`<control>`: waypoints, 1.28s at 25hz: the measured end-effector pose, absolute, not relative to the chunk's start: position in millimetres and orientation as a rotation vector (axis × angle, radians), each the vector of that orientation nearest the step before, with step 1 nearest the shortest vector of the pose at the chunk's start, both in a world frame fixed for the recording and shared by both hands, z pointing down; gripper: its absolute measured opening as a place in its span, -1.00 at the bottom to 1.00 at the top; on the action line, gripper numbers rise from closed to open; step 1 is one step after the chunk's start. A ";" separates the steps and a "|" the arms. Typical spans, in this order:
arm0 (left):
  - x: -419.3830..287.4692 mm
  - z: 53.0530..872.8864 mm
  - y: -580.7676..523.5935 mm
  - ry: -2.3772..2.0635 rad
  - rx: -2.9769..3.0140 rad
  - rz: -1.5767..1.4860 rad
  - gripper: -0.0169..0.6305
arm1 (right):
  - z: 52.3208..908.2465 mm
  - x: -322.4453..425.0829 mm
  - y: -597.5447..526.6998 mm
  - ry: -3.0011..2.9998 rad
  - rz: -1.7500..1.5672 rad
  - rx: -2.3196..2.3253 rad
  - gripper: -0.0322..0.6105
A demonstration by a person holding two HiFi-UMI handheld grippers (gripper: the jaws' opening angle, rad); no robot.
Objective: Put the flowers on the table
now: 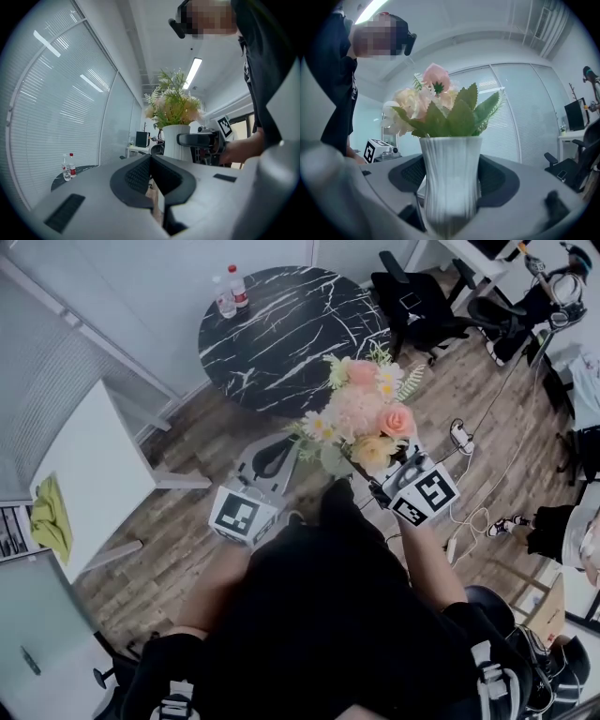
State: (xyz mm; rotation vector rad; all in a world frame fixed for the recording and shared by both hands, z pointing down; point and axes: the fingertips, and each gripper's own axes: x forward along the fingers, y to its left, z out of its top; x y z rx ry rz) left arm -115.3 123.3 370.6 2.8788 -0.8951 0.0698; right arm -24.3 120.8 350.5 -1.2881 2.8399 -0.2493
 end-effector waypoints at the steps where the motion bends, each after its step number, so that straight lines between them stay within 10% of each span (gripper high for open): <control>1: -112.1 370.0 117.9 -0.902 2.879 0.074 -0.92 | 351.1 -20.1 114.8 2.839 -0.250 -1.283 0.16; 32: 29.9 365.6 -55.6 -1.248 2.777 0.207 -0.92 | 370.1 120.7 -84.6 2.972 -0.334 -0.917 0.16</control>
